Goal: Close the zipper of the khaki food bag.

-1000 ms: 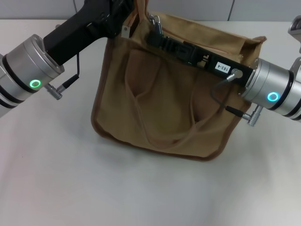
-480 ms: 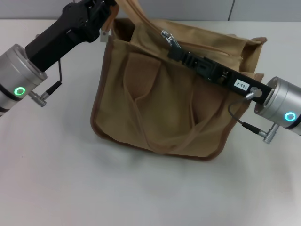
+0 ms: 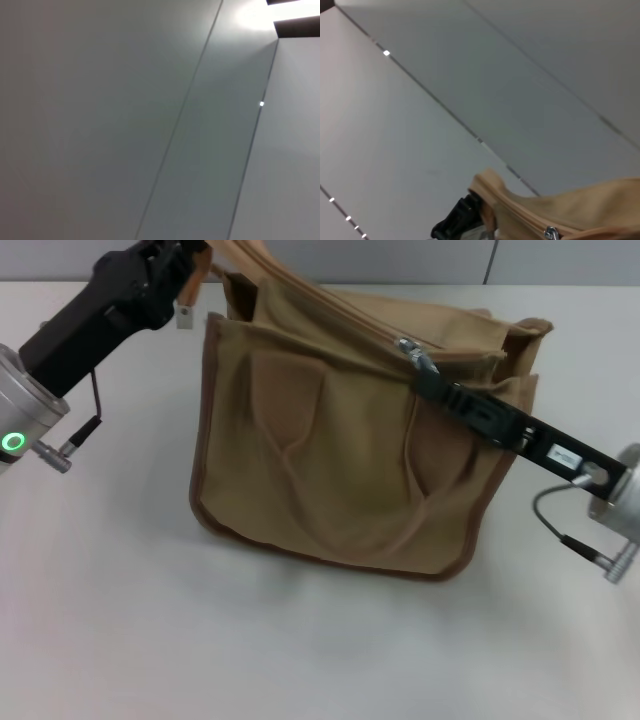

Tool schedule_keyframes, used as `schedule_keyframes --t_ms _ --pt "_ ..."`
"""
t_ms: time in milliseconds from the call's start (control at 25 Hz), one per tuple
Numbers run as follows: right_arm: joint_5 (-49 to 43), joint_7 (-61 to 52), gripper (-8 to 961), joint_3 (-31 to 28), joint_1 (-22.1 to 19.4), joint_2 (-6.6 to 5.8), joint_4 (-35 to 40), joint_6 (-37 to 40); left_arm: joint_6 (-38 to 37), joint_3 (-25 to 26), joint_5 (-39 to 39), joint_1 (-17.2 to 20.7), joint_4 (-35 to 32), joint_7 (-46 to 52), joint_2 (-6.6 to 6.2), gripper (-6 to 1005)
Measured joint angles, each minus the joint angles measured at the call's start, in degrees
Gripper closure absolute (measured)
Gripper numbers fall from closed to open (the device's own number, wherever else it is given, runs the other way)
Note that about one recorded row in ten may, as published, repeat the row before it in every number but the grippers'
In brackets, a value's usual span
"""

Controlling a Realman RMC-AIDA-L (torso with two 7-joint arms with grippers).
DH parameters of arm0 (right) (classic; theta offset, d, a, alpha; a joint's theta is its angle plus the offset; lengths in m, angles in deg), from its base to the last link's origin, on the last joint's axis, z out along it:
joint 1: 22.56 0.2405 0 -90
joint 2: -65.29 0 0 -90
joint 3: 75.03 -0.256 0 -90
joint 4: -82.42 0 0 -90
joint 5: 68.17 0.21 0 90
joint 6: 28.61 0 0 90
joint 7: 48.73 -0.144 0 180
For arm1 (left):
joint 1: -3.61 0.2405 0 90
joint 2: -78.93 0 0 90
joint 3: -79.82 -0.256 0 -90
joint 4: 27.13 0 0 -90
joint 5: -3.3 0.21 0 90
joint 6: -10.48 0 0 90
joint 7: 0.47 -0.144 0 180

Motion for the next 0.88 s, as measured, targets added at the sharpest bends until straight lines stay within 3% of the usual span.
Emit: schedule_keyframes --t_ms 160,640,880 --pt "0.2 -0.3 953 -0.6 -3.5 -0.07 1.9 1.4 0.2 1.4 0.0 1.0 -0.1 0.0 -0.09 945" --pt "1.5 -0.4 953 -1.2 -7.0 -0.12 3.4 2.6 0.8 1.6 0.0 1.8 -0.2 0.0 -0.2 943" --pt "1.8 1.6 953 -6.0 -8.3 -0.06 3.4 7.5 0.3 -0.1 0.5 2.1 -1.9 -0.1 -0.2 943"
